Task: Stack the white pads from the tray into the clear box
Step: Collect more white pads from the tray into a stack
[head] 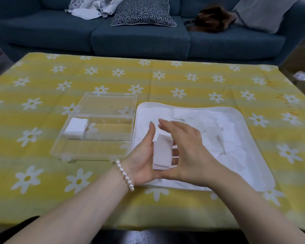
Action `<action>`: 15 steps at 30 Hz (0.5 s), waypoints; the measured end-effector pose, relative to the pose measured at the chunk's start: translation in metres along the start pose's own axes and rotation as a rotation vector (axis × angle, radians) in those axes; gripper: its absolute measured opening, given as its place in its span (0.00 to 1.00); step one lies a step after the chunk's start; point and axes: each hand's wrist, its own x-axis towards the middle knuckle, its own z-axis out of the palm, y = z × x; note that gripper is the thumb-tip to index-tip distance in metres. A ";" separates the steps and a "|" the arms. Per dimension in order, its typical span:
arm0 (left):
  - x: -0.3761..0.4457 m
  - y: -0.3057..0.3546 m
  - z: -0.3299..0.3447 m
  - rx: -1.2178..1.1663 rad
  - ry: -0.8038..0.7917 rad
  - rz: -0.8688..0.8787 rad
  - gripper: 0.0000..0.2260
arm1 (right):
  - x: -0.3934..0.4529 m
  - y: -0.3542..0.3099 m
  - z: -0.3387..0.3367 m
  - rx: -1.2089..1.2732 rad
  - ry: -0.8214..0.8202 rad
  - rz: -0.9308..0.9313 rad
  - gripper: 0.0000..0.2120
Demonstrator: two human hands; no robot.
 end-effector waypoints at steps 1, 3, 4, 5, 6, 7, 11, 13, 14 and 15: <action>0.000 -0.002 0.001 0.015 -0.003 -0.004 0.36 | 0.000 -0.001 0.001 -0.018 -0.024 0.000 0.52; 0.000 -0.004 0.003 0.040 0.001 -0.001 0.35 | 0.000 -0.002 -0.001 -0.026 -0.042 0.003 0.51; 0.002 -0.005 0.001 0.044 0.013 -0.007 0.35 | -0.001 -0.002 -0.003 -0.016 -0.049 0.009 0.50; 0.003 -0.006 0.000 0.039 0.028 -0.014 0.34 | -0.001 -0.002 -0.004 -0.007 -0.061 0.010 0.49; 0.002 -0.006 0.000 0.036 0.049 -0.015 0.34 | -0.001 -0.002 -0.003 -0.003 -0.073 0.003 0.49; 0.003 -0.006 0.000 0.033 0.070 -0.012 0.33 | -0.001 -0.002 -0.002 -0.002 -0.087 -0.004 0.49; 0.003 -0.006 0.004 -0.004 0.092 0.007 0.34 | -0.001 0.000 0.007 -0.042 -0.132 0.000 0.54; 0.005 -0.006 0.001 -0.008 0.109 0.009 0.34 | -0.001 0.001 0.011 -0.065 -0.108 -0.026 0.53; 0.005 -0.006 0.000 -0.013 0.117 0.012 0.34 | -0.001 0.002 0.012 -0.071 -0.104 -0.040 0.51; 0.005 -0.007 -0.001 -0.019 0.127 0.010 0.34 | -0.001 0.002 0.014 -0.078 -0.105 -0.055 0.51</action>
